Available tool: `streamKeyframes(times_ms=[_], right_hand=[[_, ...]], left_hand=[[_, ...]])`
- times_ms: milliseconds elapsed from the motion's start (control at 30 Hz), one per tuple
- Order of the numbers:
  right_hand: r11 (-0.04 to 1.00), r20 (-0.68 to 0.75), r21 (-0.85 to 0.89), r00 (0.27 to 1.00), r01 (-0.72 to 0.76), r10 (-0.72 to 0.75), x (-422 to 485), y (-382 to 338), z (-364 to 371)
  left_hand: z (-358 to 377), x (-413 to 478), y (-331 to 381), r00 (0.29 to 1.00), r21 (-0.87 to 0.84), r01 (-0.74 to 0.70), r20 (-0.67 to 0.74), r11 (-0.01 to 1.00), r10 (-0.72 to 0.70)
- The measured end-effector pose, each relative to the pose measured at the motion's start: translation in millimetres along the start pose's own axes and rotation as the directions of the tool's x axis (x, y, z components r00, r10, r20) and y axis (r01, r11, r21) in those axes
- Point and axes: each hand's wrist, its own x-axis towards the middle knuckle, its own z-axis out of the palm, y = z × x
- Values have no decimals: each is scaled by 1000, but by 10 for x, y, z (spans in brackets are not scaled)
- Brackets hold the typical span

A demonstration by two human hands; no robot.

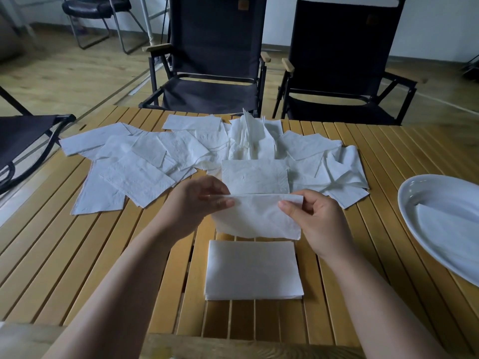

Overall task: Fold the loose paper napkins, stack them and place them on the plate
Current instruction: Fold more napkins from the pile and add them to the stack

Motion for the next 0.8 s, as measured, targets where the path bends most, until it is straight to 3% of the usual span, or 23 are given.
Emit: streamKeyframes(times_ms=[300, 400, 533, 800], right_hand=[[998, -18, 57, 999, -33, 34, 5, -40, -45], [997, -20, 74, 1000, -22, 24, 6, -50, -38], [994, -8, 96, 999, -52, 53, 12, -52, -43], [987, 13, 140, 997, -83, 82, 37, -61, -92]], left_hand=[[-2, -12, 43, 998, -118, 4, -63, 993, -12], [3, -30, 79, 995, -258, 102, 36, 961, -96], [16, -58, 103, 970, -152, 181, 189, 972, -151], [-27, -89, 108, 951, -78, 244, 212, 967, -223]])
